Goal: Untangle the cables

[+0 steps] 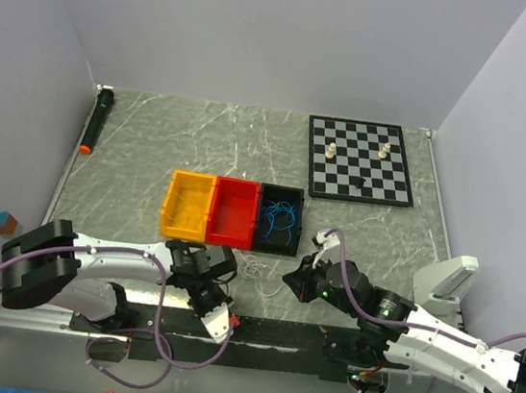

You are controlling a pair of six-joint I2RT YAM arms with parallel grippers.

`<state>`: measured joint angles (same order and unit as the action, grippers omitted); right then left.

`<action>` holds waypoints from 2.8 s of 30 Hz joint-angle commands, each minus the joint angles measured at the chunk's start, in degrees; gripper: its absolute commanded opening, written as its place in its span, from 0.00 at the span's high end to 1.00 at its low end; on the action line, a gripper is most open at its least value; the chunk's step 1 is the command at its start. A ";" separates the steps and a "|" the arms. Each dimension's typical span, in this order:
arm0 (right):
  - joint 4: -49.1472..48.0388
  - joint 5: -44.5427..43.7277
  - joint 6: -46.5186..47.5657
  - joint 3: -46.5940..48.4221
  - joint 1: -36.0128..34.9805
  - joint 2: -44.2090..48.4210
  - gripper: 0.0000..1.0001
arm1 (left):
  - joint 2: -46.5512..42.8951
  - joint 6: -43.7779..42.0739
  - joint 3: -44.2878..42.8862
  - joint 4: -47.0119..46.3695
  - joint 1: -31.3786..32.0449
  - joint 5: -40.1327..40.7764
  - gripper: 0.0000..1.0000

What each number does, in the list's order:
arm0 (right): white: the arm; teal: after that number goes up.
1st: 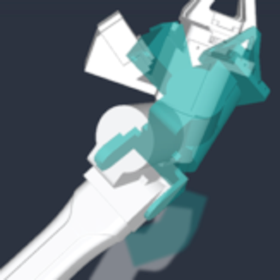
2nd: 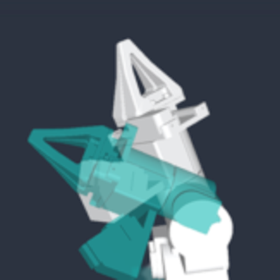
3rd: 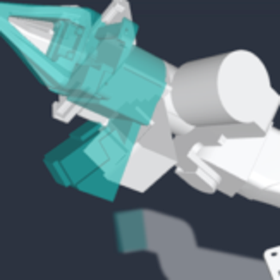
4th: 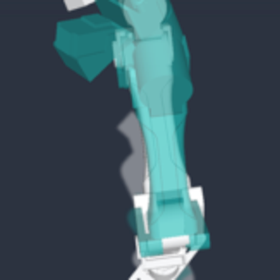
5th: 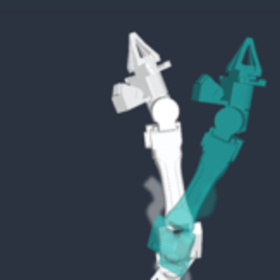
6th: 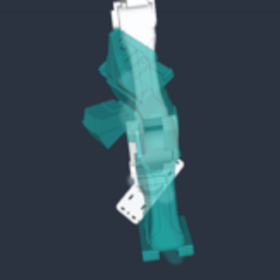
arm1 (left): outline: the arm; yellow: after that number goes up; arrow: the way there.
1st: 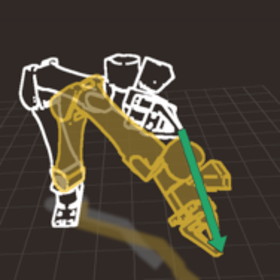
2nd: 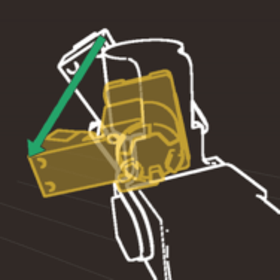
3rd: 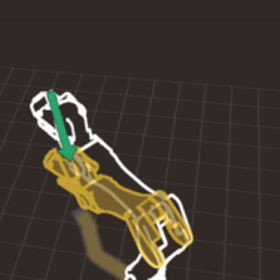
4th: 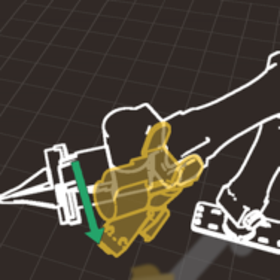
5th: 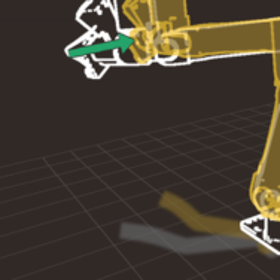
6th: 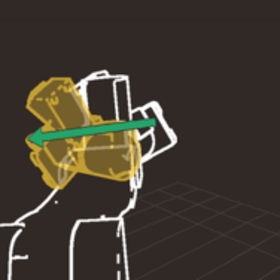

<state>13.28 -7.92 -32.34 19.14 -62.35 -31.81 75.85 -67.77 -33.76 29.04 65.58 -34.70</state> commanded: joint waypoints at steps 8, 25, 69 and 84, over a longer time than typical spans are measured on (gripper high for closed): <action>-4.04 -0.43 0.78 2.31 1.09 -2.81 0.86 | -4.39 18.89 -4.82 -15.68 -5.11 13.60 0.99; -5.28 1.51 -0.01 1.87 1.35 -4.31 0.55 | -6.25 -1.21 -7.90 10.59 -5.82 -6.43 0.52; -2.64 -1.48 -0.80 -0.94 1.70 0.79 0.69 | 0.17 0.90 -11.15 11.99 1.48 -4.32 0.64; -2.12 -2.27 -0.62 -0.77 1.88 0.79 0.69 | 3.07 4.75 -7.46 3.22 4.91 -4.15 0.56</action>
<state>11.51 -8.88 -33.17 18.50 -61.06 -32.18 77.60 -64.10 -42.26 36.75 69.43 -37.56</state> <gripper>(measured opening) 0.314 0.473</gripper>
